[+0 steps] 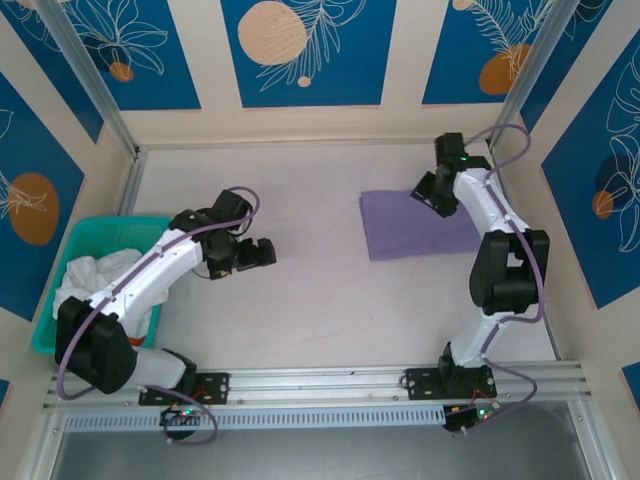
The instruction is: Fold and stack the t-shirts
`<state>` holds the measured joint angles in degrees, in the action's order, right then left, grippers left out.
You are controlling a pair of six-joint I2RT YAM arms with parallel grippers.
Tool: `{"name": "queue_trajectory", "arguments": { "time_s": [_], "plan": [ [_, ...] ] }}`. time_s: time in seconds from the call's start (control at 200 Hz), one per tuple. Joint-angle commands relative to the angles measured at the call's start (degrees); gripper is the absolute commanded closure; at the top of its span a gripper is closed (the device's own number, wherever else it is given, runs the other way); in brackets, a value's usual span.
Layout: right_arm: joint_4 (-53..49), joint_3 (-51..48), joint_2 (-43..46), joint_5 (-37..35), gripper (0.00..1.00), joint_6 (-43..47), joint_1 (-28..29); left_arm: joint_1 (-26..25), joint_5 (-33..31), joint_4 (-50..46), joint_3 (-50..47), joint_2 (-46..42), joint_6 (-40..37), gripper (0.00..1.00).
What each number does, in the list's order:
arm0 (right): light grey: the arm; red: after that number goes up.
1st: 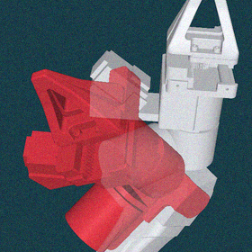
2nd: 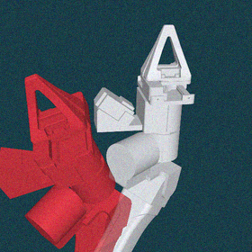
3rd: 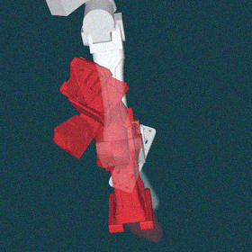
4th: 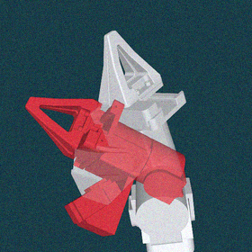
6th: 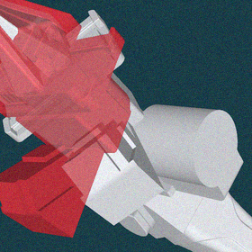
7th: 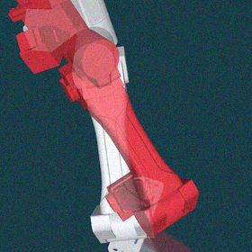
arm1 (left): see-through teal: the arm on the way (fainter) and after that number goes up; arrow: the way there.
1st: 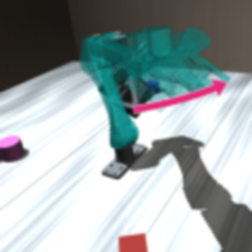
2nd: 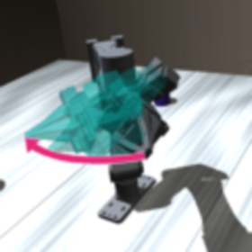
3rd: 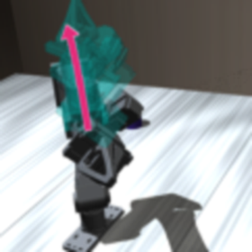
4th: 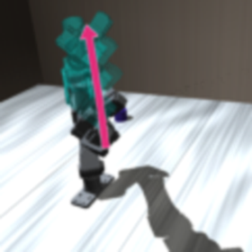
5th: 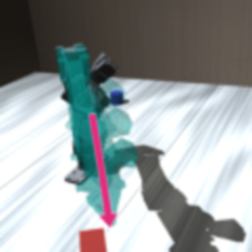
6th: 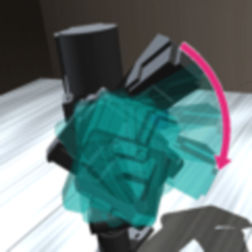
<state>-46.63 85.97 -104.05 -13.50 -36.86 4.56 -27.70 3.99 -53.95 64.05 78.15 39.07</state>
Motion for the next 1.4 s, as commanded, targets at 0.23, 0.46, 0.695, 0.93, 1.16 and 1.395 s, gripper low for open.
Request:
{"name": "queue_trajectory", "arguments": {
  "time_s": [0.23,0.46,0.695,0.93,1.16,1.395],
  "plan": [
    [-2.9,2.2,-12.9,-5.5,0.29,11.0,0.4,-1.4,-0.1,-3.4,-1.7,-3.1,-0.2,0.0],
    [-4.0,7.7,-21.2,-6.3,0.29,13.2,-2.4,-1.4,-1.3,-5.3,-2.3,-4.9,0.1,0.0],
    [-4.4,15.9,-27.7,-6.4,0.3,14.1,-4.9,-1.5,-2.6,-7.2,-2.6,-5.6,0.8,0.0],
    [-9.1,28.7,-35.4,-5.9,0.34,18.1,-7.1,-1.6,-2.9,-8.0,-3.3,-6.3,1.8,0.0],
    [-13.7,41.0,-40.3,-9.4,0.32,18.2,-7.2,-1.6,-2.4,-8.4,-3.5,-6.1,3.1,0.0],
    [-13.5,45.9,-42.6,-10.8,0.32,22.5,-10.1,-1.7,-1.7,-8.1,-3.8,-6.5,4.1,0.0]
  ]
}}
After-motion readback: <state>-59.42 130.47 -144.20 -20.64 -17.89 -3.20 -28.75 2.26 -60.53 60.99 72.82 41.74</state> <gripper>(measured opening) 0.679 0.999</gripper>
